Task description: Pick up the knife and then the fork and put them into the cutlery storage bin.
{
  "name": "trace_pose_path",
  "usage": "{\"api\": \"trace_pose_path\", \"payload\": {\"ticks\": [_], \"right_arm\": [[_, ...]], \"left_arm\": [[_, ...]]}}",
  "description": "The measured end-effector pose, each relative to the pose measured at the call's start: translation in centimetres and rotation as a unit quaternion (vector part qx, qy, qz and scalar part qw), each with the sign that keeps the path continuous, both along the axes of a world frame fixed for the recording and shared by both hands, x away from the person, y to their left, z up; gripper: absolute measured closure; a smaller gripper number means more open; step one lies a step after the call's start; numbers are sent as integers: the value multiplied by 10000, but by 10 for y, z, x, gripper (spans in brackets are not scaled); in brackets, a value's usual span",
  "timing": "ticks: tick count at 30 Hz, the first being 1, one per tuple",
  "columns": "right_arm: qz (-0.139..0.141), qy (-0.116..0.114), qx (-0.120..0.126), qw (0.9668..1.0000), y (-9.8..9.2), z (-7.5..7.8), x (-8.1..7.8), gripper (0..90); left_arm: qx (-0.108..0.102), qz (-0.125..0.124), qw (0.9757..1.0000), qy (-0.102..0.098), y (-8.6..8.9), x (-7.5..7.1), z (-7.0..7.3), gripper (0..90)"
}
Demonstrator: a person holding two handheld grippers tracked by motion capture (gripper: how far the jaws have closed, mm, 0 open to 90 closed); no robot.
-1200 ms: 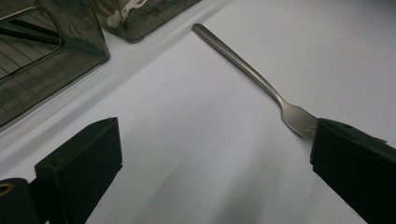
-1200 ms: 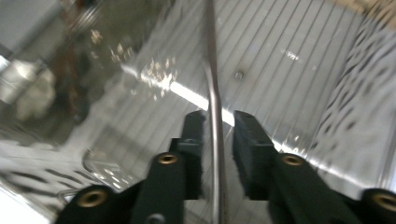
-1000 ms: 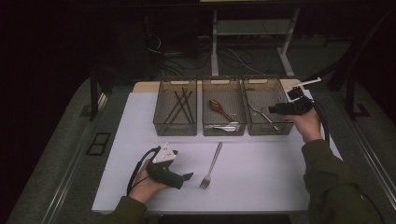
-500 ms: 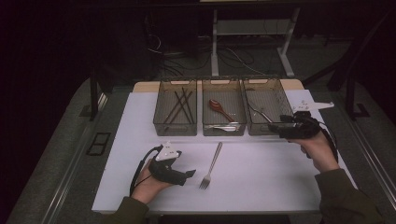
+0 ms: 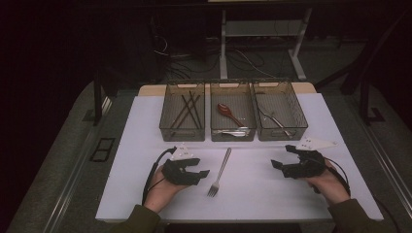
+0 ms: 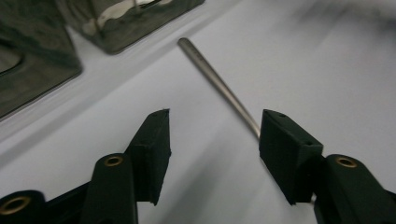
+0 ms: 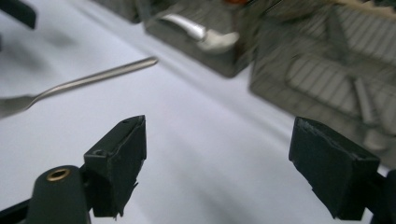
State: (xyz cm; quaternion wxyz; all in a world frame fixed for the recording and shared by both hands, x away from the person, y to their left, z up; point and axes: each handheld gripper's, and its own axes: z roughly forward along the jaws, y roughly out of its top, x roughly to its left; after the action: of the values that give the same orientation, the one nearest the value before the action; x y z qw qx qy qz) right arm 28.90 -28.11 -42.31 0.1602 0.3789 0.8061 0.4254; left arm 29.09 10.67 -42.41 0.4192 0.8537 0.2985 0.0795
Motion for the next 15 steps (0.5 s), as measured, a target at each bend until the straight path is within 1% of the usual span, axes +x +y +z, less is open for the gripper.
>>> {"api": "trace_pose_path", "payload": {"ticks": [4,6,10,12,14,15], "right_arm": [[87,26,-22,10000,3,-8,-10,186],[77,61,-18,10000,4,-11,-13,186],[82,36,-46,9999,3,-14,-14,186],[40,32,-14,10000,3,-14,-13,186],[28,27,1,10000,2,-14,-13,186],[22,28,14,10000,2,-13,-13,186]], "left_arm": [[104,-139,9998,76,-16,3,-2,507],[155,-158,9996,146,-24,5,-4,539],[236,-139,9992,290,-40,9,-9,596],[291,-117,9990,321,-45,10,-12,624],[372,-130,9988,307,-49,12,-14,643],[334,-66,9986,395,-50,11,-16,650]]}}
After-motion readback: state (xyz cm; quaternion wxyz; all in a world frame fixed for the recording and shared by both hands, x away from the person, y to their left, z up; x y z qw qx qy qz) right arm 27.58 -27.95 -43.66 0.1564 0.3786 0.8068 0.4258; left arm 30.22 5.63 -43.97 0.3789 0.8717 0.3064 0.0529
